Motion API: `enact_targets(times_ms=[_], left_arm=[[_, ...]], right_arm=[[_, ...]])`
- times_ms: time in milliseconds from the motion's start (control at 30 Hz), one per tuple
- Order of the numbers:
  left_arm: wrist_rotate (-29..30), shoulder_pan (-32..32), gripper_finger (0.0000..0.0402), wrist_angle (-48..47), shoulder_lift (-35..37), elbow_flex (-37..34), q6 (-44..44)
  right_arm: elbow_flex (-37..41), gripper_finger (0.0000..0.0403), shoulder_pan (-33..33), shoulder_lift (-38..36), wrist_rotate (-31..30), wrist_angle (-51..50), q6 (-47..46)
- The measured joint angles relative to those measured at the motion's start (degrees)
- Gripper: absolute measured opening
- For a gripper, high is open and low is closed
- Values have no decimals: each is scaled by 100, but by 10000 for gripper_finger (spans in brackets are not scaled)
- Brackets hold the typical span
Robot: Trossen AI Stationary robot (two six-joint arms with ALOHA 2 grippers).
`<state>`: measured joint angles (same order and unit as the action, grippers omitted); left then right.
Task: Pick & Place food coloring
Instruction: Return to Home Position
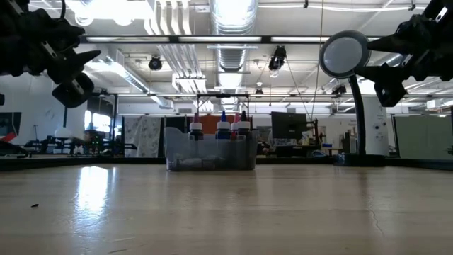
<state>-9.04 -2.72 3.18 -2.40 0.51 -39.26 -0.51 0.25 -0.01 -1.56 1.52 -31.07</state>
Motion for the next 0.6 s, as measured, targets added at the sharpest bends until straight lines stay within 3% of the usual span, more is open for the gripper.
enact_targets(times_ms=[500, 600], left_arm=[[16, 0, 131, -83, -229, 2, 0], [16, 0, 131, -85, -227, 2, 0]], right_arm=[[0, 224, 1, 0, -9, -2, 3], [-2, 224, 72, 0, 7, -72, 404]])
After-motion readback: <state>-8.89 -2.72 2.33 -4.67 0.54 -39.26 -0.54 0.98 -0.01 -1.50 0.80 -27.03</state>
